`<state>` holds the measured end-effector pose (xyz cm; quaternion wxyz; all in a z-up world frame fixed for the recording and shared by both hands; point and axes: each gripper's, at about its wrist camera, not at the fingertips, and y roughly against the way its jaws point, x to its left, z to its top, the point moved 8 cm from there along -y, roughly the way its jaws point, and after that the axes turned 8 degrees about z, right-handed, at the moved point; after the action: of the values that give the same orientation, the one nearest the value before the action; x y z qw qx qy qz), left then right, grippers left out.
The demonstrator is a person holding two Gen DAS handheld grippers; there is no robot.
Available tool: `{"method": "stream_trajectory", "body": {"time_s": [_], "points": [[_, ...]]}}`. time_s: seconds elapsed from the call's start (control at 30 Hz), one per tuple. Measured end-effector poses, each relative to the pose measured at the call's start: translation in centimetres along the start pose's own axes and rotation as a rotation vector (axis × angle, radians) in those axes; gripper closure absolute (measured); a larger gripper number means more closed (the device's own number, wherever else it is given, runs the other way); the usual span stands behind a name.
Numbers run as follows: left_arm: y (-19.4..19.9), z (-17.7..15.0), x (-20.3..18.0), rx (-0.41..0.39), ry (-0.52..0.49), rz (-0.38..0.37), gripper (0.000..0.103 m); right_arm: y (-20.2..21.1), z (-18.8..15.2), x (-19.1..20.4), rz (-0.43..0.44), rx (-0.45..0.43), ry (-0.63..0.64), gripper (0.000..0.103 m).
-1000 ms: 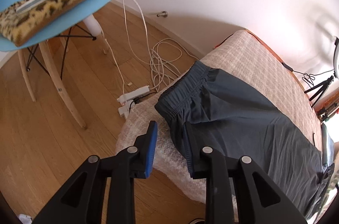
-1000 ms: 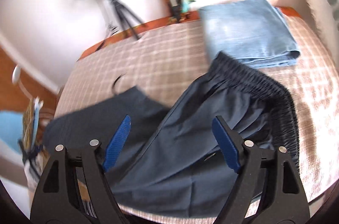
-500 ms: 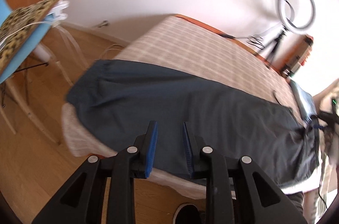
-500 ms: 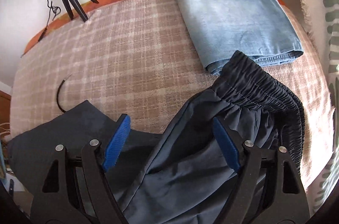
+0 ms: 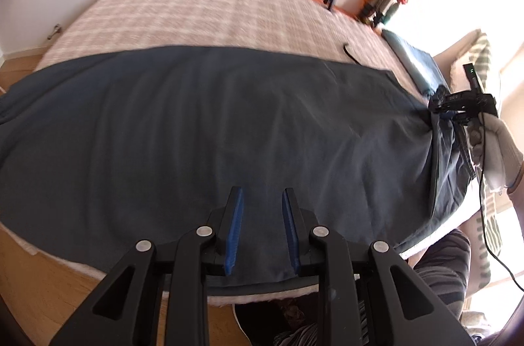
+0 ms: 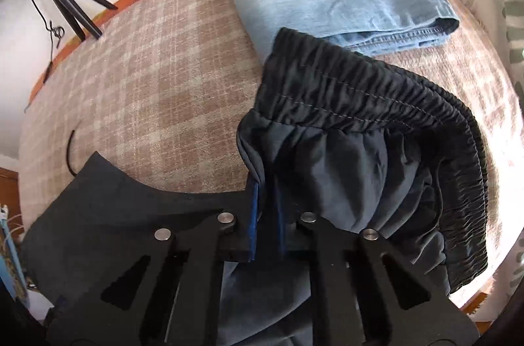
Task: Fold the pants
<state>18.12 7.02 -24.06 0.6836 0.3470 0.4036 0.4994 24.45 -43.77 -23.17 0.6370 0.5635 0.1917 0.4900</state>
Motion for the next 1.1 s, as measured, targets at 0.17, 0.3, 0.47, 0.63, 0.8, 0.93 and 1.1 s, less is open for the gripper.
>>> {"method": "stream_trajectory", "body": {"time_s": [0.17,0.3,0.47,0.63,0.8,0.93,1.1], "points": [[-1.7,0.0,-1.2,0.012,-0.043,0.036,0.081,5.5,-2.3,-3.6,0.164,-0.137,-0.044,0.097],[-1.8,0.0,-1.4,0.012,-0.036,0.038,0.081,9.3,-6.3,-6.9,0.297,-0.224,-0.116,0.097],[-1.7,-0.2,-1.3,0.023,-0.022,0.047,0.082,10.8,-11.6,-12.2,0.395,-0.274,-0.239,0.097],[-1.4,-0.5,-0.8,0.027,0.001,0.074,0.081,8.6,-15.9,-16.0,0.385,-0.147,-0.228,0.097],[-0.8,-0.9,-0.2,0.016,0.039,0.096,0.081,10.1,-16.2,-18.9,0.346,-0.196,-0.178,0.093],[-0.1,-1.1,0.5,-0.002,0.080,0.108,0.081,11.2,-12.7,-20.8,0.322,-0.279,-0.189,0.042],[0.6,-1.3,1.5,-0.021,0.143,0.097,0.081,8.5,-9.1,-21.0,0.354,-0.204,-0.220,0.042]]}}
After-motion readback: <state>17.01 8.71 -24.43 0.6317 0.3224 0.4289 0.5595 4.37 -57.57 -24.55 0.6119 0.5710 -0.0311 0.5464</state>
